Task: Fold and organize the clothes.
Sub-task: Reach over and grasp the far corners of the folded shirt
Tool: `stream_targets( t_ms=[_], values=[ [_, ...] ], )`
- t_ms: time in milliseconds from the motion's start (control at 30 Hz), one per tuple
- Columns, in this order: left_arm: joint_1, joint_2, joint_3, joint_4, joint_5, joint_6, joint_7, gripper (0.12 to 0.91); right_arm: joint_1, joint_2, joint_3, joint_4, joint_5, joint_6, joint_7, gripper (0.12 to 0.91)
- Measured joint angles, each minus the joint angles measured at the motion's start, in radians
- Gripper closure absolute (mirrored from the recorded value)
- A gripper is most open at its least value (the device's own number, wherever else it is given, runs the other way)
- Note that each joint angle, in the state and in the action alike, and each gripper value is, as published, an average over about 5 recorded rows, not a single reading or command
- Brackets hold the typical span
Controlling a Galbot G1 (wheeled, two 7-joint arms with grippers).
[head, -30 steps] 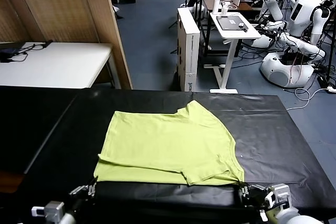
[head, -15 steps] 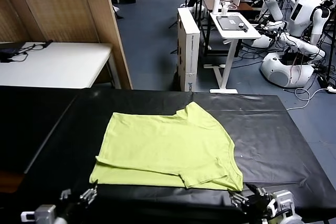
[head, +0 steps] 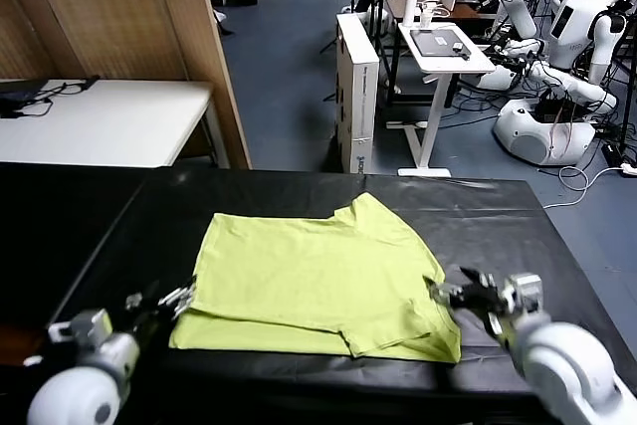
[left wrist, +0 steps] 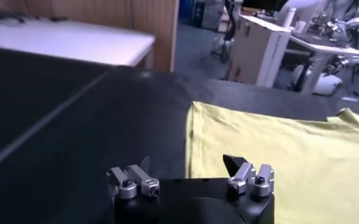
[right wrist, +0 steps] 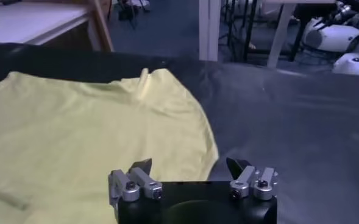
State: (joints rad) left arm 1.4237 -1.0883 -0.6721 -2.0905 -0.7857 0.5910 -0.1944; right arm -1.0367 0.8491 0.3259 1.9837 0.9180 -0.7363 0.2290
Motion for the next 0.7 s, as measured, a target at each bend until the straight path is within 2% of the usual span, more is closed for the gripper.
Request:
stream_targets(
  t_ms=[233, 300, 400, 500, 700],
  values=[
    [-0.221, 0.072, 0.092, 0.169, -0.042, 0.03, 0.008, 0.123, 0.234, 0.06, -0.154, -0.238, -0.063, 0.0, -0.07, 0.118],
    [-0.272, 0.091, 0.122, 0.213, -0.045, 0.03, 0.025, 0.123, 0.286, 0.079, -0.19, -0.298, -0.086, 0.0, -0.094, 0.118],
    [-0.342, 0.115, 0.172, 0.281, -0.031, 0.017, 0.072, 0.123, 0.354, 0.107, -0.235, -0.38, -0.116, 0.002, -0.134, 0.118],
    [-0.405, 0.124, 0.222, 0.35, -0.02, 0.007, 0.101, 0.123, 0.412, 0.13, -0.27, -0.452, -0.128, 0.013, -0.156, 0.118],
    [-0.516, 0.111, 0.295, 0.476, -0.016, 0.005, 0.102, 0.123, 0.485, 0.164, -0.308, -0.559, -0.144, 0.053, -0.18, 0.118]
  ],
)
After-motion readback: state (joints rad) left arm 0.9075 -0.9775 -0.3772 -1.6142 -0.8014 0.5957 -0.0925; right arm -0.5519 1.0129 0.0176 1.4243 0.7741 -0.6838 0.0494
